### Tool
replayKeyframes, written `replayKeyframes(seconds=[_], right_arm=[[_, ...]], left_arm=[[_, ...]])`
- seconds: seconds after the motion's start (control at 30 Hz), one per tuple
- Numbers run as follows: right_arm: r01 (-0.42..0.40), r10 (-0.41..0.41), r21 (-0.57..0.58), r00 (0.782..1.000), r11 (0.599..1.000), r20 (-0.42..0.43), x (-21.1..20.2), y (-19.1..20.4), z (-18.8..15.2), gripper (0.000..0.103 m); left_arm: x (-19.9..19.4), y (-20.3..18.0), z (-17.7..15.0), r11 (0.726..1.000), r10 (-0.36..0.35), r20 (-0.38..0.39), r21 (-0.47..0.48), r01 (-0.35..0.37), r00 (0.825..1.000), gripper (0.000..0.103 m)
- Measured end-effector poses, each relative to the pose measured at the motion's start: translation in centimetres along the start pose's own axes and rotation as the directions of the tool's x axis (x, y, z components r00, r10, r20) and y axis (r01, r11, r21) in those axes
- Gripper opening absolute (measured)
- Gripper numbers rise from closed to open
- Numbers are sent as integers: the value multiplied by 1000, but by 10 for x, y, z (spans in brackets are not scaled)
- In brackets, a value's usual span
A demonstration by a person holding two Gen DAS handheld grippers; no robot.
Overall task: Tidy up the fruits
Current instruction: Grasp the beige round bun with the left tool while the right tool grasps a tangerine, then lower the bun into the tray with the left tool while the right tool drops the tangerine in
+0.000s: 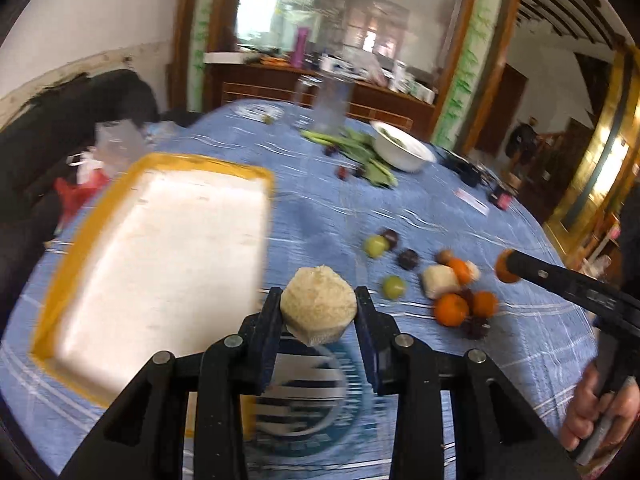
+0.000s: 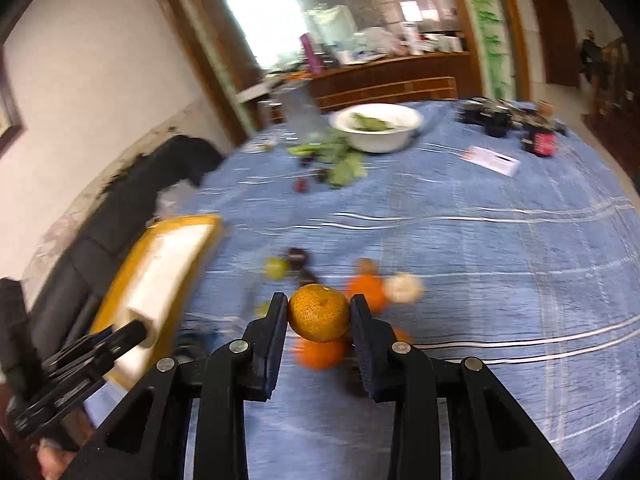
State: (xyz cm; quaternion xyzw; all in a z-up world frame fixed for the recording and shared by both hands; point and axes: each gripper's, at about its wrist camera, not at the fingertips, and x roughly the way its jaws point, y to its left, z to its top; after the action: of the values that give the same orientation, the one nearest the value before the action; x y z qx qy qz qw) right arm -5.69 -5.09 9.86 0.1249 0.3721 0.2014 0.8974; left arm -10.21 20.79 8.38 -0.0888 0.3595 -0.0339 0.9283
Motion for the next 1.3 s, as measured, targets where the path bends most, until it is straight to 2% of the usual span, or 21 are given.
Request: replayKeyframes(seconds=[0.1, 0.17, 0.27, 0.43, 0.53, 0.63, 0.67, 0.7, 0.73, 0.8, 0.93, 1.1, 1.2, 1.3], right_arm=[[-93, 92, -30, 995, 995, -36, 8, 38, 2, 35], [-171, 169, -23, 983, 985, -77, 22, 61, 1, 35], [-273, 271, 4, 952, 962, -143, 48, 93, -5, 35], [-302, 284, -34, 925, 953, -253, 97, 145, -29, 35], [-296, 266, -67, 920, 953, -289, 118, 165, -41, 36], [-275, 231, -114, 925, 955, -301, 131, 180, -47, 37], [-259, 211, -129, 930, 957, -302, 135, 183, -49, 37], [-249, 198, -138, 932, 958, -305, 137, 185, -50, 41], [-246, 193, -144, 932, 959, -305, 138, 188, -51, 50], [-240, 189, -149, 937, 959, -292, 135, 191, -51, 63], [-229, 183, -159, 948, 960, -260, 115, 183, -51, 63], [-204, 174, -150, 966, 967, -190, 76, 161, -47, 63], [-166, 146, -145, 980, 975, -137, 49, 134, -44, 65], [-94, 86, -114, 994, 989, -68, 18, 93, -43, 72]], left_arm=[[-5, 33, 3, 999, 28, -12, -38, -28, 1000, 34], [-3, 57, 3, 996, 56, -36, -68, -58, 998, 34], [2, 89, -1, 988, 90, -61, -118, -97, 994, 34], [8, 132, -9, 969, 101, -103, -214, -121, 990, 34], [5, 140, -13, 966, 101, -95, -231, -121, 990, 34], [-2, 146, -14, 961, 108, -80, -246, -125, 991, 43], [-6, 148, -14, 959, 108, -70, -255, -122, 992, 52], [-8, 148, -14, 958, 109, -64, -261, -122, 992, 60], [-14, 149, -14, 955, 114, -52, -270, -124, 992, 62], [-20, 150, -14, 953, 121, -37, -276, -127, 992, 64], [-33, 143, -16, 951, 131, -20, -281, -132, 991, 67], [-47, 118, -19, 962, 116, 5, -250, -111, 993, 70], [-54, 96, -17, 974, 87, 22, -214, -81, 996, 73], [-54, 71, -15, 984, 60, 31, -169, -54, 998, 74]])
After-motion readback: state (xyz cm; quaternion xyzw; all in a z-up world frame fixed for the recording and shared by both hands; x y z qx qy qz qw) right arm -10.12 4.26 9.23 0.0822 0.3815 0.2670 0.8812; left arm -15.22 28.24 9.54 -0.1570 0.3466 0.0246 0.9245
